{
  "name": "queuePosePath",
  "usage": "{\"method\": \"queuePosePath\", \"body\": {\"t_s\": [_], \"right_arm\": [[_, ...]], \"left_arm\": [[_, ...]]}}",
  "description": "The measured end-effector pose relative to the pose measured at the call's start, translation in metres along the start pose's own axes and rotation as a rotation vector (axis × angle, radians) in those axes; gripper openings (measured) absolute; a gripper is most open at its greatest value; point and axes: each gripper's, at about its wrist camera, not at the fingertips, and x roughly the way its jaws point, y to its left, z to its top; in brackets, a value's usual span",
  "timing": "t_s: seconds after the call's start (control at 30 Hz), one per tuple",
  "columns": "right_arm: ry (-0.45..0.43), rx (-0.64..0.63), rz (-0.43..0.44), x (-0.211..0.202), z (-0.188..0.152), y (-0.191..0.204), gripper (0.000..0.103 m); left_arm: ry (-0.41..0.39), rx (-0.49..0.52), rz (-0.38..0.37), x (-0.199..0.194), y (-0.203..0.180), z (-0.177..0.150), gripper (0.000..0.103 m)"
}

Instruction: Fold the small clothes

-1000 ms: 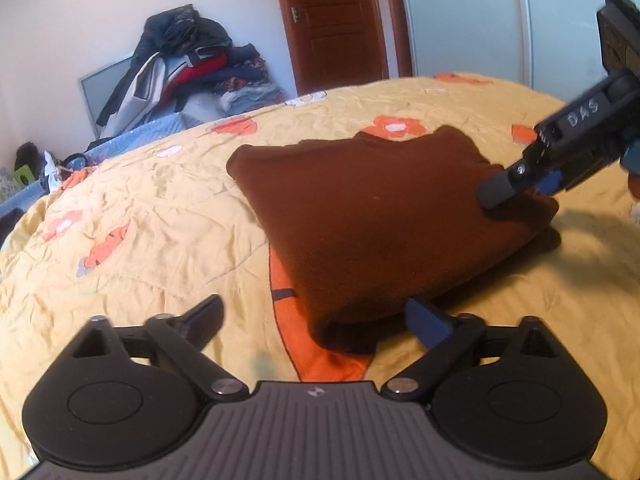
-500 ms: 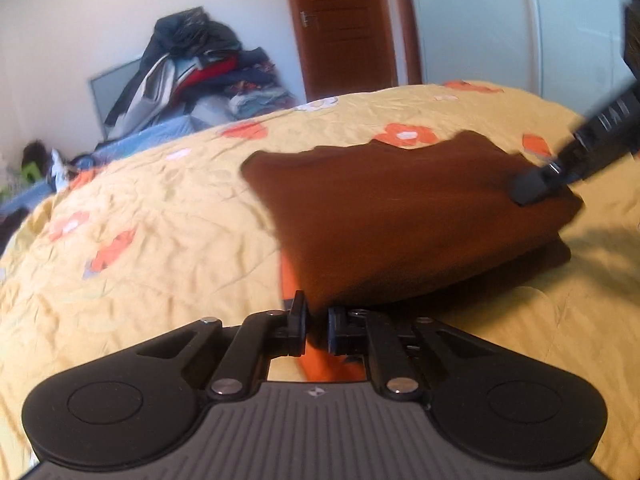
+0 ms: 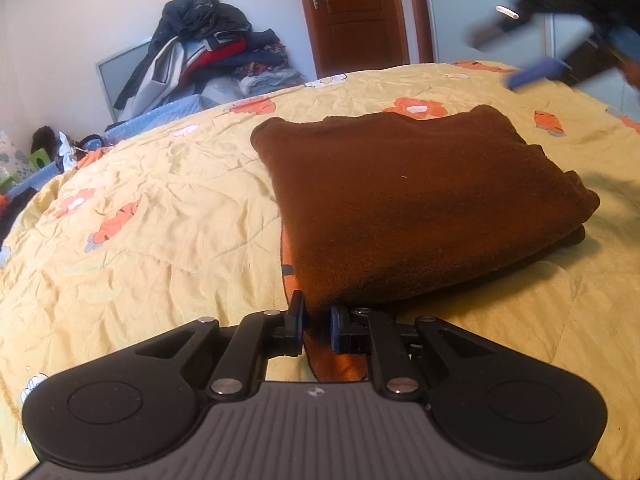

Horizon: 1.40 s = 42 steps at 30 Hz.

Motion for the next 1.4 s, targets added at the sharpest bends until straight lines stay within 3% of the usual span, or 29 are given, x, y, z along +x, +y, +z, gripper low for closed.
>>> {"method": "queuePosePath", "body": {"t_s": [0.13, 0.17, 0.23, 0.27, 0.3, 0.4, 0.43, 0.5, 0.53, 0.57, 0.63, 0.73, 0.77, 0.8, 0.83, 0.87, 0.9, 1.0, 1.1, 1.2, 1.27, 1.33, 1.4], "right_arm": [[0.108, -0.036, 0.023, 0.063, 0.019, 0.012, 0.073], [0.150, -0.065, -0.015, 0.081, 0.018, 0.012, 0.079], [0.216, -0.116, -0.159, 0.112, 0.006, -0.003, 0.076], [0.166, -0.172, -0.213, 0.114, -0.001, -0.010, 0.076], [0.142, -0.189, -0.188, 0.109, -0.006, -0.013, 0.076], [0.129, -0.118, -0.192, 0.080, -0.007, -0.008, 0.079], [0.091, -0.082, -0.158, 0.062, -0.009, -0.009, 0.081], [0.025, 0.033, -0.064, 0.024, -0.015, -0.019, 0.095], [0.021, 0.094, -0.024, 0.010, -0.021, -0.027, 0.100], [0.046, 0.145, 0.007, 0.002, -0.028, -0.036, 0.099], [0.124, 0.214, 0.024, 0.000, -0.042, -0.049, 0.094], [0.218, 0.244, 0.066, 0.014, -0.063, -0.052, 0.089], [0.231, 0.251, 0.098, 0.018, -0.067, -0.049, 0.087], [0.252, 0.271, 0.133, 0.023, -0.071, -0.046, 0.083], [0.268, 0.287, 0.153, 0.028, -0.072, -0.044, 0.079], [0.275, 0.284, 0.157, 0.031, -0.074, -0.041, 0.065], [0.295, 0.266, 0.142, 0.035, -0.075, -0.038, 0.035], [0.309, 0.202, 0.131, 0.028, -0.078, -0.030, 0.027], [0.298, 0.166, 0.178, 0.003, -0.086, -0.023, 0.026], [0.332, 0.155, 0.146, 0.002, -0.102, -0.029, 0.027], [0.307, 0.229, 0.180, -0.001, -0.099, -0.037, 0.047], [0.221, 0.256, 0.137, -0.012, -0.081, -0.037, 0.062], [0.097, 0.220, 0.101, -0.026, -0.056, -0.031, 0.065]], "left_arm": [[0.005, -0.009, -0.005, -0.002, 0.001, 0.001, 0.012], [0.008, -0.020, -0.015, -0.002, 0.004, 0.001, 0.012], [0.019, -0.058, -0.045, -0.004, 0.013, 0.000, 0.014], [0.027, -0.082, -0.068, -0.006, 0.019, 0.000, 0.014], [0.036, -0.109, -0.098, -0.011, 0.025, 0.000, 0.014], [0.048, -0.224, -0.258, -0.029, 0.053, -0.003, 0.017], [0.041, -0.271, -0.302, -0.034, 0.064, -0.005, 0.027], [0.039, -0.388, -0.381, -0.035, 0.088, -0.007, 0.063], [0.033, -0.462, -0.413, -0.033, 0.100, -0.007, 0.089], [0.017, -0.534, -0.441, -0.029, 0.109, -0.007, 0.094], [0.043, -0.630, -0.521, -0.009, 0.119, -0.001, 0.093], [0.146, -0.679, -0.606, 0.032, 0.111, 0.011, 0.092], [0.206, -0.686, -0.632, 0.047, 0.104, 0.014, 0.088], [0.203, -0.681, -0.658, 0.052, 0.099, 0.017, 0.085], [0.217, -0.666, -0.667, 0.057, 0.092, 0.021, 0.065], [0.254, -0.652, -0.647, 0.060, 0.086, 0.024, 0.031], [0.277, -0.635, -0.618, 0.060, 0.082, 0.025, 0.027], [0.253, -0.610, -0.607, 0.038, 0.082, 0.025, 0.020], [0.251, -0.565, -0.618, 0.018, 0.081, 0.012, 0.020], [0.254, -0.531, -0.567, 0.016, 0.077, 0.003, 0.031], [0.245, -0.530, -0.506, 0.006, 0.079, 0.009, 0.043], [0.155, -0.471, -0.413, -0.017, 0.080, 0.020, 0.048], [0.054, -0.375, -0.340, -0.038, 0.073, 0.037, 0.060]]}}
